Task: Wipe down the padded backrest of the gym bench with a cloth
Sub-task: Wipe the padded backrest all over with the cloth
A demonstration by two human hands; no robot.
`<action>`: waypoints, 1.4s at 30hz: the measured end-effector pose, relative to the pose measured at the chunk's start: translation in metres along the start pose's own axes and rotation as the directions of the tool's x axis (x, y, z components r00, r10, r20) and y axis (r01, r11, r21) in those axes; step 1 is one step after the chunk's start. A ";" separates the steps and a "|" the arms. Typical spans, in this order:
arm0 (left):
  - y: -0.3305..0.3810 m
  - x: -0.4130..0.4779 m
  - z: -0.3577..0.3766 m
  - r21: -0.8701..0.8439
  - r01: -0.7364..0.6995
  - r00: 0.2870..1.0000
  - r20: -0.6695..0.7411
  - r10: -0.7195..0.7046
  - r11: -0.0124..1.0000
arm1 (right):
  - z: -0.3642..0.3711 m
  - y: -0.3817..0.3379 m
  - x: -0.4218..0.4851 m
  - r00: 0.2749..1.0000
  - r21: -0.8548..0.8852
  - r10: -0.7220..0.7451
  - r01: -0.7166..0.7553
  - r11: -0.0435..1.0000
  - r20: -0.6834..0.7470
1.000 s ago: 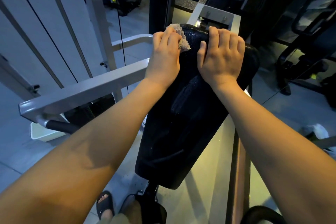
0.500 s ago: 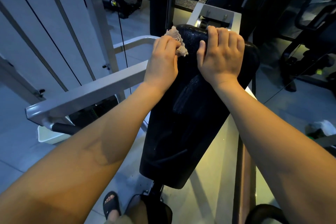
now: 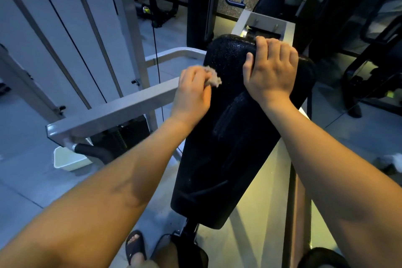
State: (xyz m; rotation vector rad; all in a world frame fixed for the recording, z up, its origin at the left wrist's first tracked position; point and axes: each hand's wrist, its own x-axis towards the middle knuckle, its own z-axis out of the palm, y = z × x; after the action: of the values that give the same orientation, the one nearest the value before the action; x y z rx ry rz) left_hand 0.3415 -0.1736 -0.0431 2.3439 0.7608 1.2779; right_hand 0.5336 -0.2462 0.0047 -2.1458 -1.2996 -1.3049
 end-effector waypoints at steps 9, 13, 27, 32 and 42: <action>-0.031 -0.048 0.026 0.086 -0.005 0.992 0.129 -0.006 0.996 | 0.002 0.001 -0.001 1.000 0.002 -0.007 0.007 1.000 -0.010; -0.038 -0.099 0.026 0.197 0.174 0.907 0.348 -0.235 0.965 | -0.004 -0.001 0.001 0.999 0.002 -0.015 0.015 1.000 0.047; 0.066 0.054 0.019 0.071 -0.144 0.983 0.125 0.134 0.987 | -0.048 0.057 -0.050 0.947 0.153 0.177 -0.223 0.963 0.267; 0.034 -0.013 0.047 0.126 -0.185 0.970 0.184 0.160 0.975 | -0.036 0.065 -0.070 0.946 0.210 0.149 -0.214 0.954 0.290; 0.065 -0.010 0.021 0.064 -0.126 0.978 0.172 0.114 0.990 | -0.034 0.078 -0.087 0.913 0.320 0.201 -0.321 0.891 0.356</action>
State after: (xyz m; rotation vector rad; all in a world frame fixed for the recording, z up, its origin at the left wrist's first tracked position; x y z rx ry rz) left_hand 0.3732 -0.2319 -0.0254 2.5536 0.6316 1.0971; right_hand 0.5643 -0.3569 -0.0350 -2.2058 -1.1913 -0.5658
